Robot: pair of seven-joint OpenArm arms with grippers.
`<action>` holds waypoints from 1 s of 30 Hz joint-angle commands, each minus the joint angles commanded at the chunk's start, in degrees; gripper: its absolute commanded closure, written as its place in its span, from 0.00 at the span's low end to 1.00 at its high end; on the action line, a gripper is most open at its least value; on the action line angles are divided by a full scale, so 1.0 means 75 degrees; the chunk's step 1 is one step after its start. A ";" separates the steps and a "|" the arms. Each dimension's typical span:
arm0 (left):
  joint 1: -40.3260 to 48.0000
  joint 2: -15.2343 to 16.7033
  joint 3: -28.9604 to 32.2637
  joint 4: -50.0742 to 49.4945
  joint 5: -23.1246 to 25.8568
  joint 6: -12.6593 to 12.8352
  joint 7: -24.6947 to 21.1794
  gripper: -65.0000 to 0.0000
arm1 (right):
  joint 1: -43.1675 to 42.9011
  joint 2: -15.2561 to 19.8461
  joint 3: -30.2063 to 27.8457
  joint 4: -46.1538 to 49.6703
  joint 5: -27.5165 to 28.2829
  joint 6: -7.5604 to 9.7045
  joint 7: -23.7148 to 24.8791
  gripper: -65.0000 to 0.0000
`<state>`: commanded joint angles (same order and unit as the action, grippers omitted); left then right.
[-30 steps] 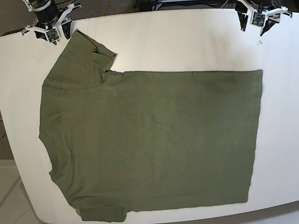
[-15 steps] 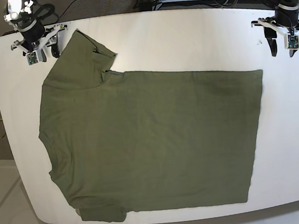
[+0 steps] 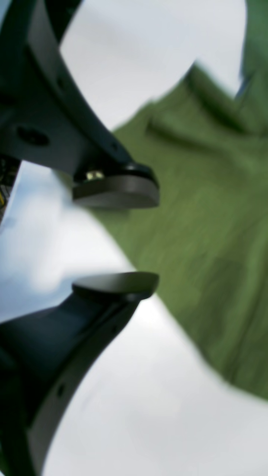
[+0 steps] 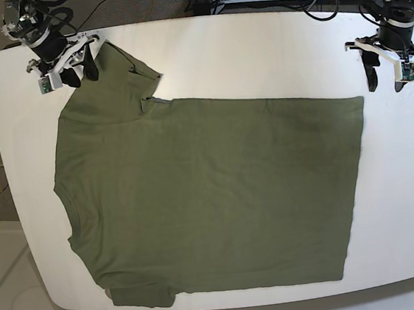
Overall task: Fold the T-shirt properly
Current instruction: 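Grasp the shirt's shoulder corner near the collar with the right gripper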
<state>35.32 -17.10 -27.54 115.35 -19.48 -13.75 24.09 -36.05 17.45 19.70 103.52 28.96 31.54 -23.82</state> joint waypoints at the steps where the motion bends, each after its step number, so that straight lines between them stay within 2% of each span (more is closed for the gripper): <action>1: 0.0005 -0.0036 -0.0011 -0.0052 -0.0113 -0.0019 0.0034 0.50 | -0.0011 -0.0066 -0.0120 -0.0041 0.0039 0.0064 0.0020 0.58; 9: 0.0069 -0.0174 0.0043 -0.0337 -0.0104 -0.0033 -0.0073 0.50 | 0.0155 -0.0090 -0.0313 -0.0477 -0.0098 0.0126 0.0162 0.54; 17: 0.0111 -0.0369 0.0199 -0.0667 0.0330 0.0048 -0.0467 0.52 | 0.0541 0.0043 -0.0621 -0.1060 -0.0072 0.0179 0.0250 0.52; 21: 0.0040 -0.0356 0.0283 -0.0728 0.0494 0.0068 -0.0472 0.53 | 0.0618 0.0058 -0.0728 -0.1051 -0.0094 0.0173 -0.0057 0.53; 25: -0.0164 -0.0338 0.0391 -0.0856 0.0706 0.0073 -0.0444 0.53 | 0.0952 0.0145 -0.0718 -0.1059 -0.0331 0.0163 -0.0699 0.53; 30: -0.0359 -0.0336 0.0458 -0.1091 0.0866 0.0077 -0.0388 0.53 | 0.1183 0.0161 -0.0707 -0.0962 -0.0466 0.0108 -0.1000 0.53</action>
<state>32.62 -19.62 -24.10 107.16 -12.99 -13.18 21.18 -27.18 18.65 14.40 96.30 25.47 32.35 -31.32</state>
